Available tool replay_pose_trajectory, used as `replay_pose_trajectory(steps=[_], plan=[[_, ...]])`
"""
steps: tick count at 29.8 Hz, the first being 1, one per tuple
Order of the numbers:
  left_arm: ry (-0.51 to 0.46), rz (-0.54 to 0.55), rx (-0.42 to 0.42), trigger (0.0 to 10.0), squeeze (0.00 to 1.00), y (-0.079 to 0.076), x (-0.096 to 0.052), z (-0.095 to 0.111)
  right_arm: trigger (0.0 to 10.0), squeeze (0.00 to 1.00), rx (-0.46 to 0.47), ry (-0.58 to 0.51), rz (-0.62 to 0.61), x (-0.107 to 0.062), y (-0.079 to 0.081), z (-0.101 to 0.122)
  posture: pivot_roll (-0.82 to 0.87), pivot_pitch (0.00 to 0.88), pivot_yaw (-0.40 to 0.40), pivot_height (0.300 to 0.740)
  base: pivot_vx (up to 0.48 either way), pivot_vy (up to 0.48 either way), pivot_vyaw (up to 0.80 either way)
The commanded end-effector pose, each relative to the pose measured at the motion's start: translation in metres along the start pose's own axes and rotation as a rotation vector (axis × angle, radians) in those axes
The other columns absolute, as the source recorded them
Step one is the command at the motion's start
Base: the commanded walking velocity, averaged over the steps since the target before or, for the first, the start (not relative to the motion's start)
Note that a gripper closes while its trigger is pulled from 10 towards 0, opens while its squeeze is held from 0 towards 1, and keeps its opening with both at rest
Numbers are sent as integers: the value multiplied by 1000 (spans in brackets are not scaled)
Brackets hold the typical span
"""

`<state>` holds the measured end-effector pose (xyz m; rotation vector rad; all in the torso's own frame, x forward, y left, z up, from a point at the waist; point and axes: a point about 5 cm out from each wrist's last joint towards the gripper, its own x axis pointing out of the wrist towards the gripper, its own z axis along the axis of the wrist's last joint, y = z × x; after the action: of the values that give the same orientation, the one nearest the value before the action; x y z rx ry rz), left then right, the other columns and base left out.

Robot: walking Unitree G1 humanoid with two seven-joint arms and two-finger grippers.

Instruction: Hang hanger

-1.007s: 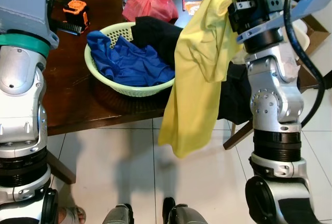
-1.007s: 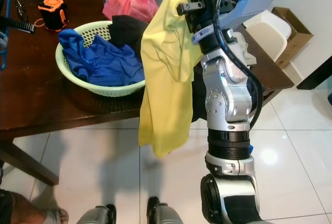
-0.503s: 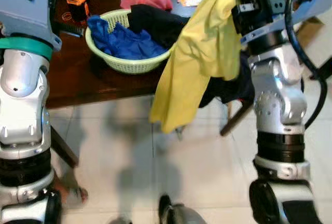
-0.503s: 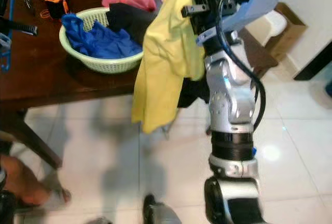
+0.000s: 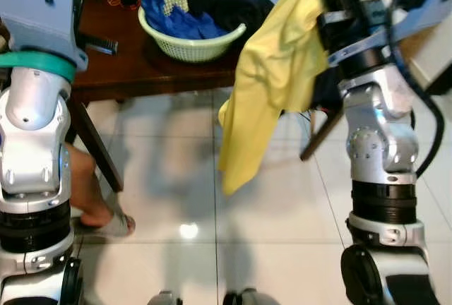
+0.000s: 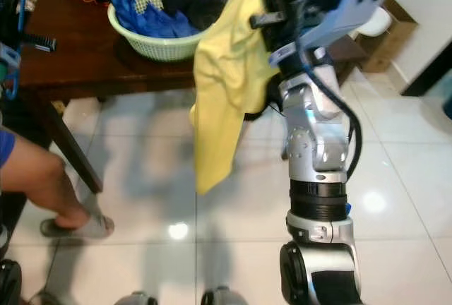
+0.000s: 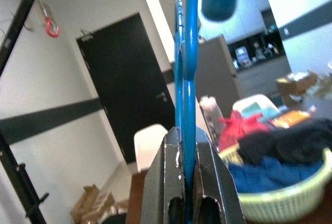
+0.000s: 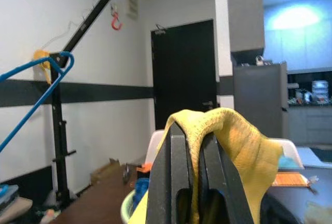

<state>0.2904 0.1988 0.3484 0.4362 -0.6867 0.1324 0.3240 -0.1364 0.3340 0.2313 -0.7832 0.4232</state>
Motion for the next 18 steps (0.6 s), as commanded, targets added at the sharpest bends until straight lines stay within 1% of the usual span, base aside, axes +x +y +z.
replay_pose_trajectory(steps=[1, 15, 18], plan=[[2, 0, -5, 10000, 0, 0, -1, -1, 10000, 0, -10, -20, 16, 0, 3, 4, 120, 16, -16, 740, -431, 0, 0], [7, -22, -15, 10000, 0, -5, 0, -1, 10000, 0, -34, -8, 6, -4, 0, 3, 104, 26, -5, 740, -415, 0, 0], [28, -30, -35, 10000, 0, -8, 0, -4, 10000, 0, -39, -1, 5, -6, 0, 2, 98, 28, -2, 740, 0, 0, 0]])
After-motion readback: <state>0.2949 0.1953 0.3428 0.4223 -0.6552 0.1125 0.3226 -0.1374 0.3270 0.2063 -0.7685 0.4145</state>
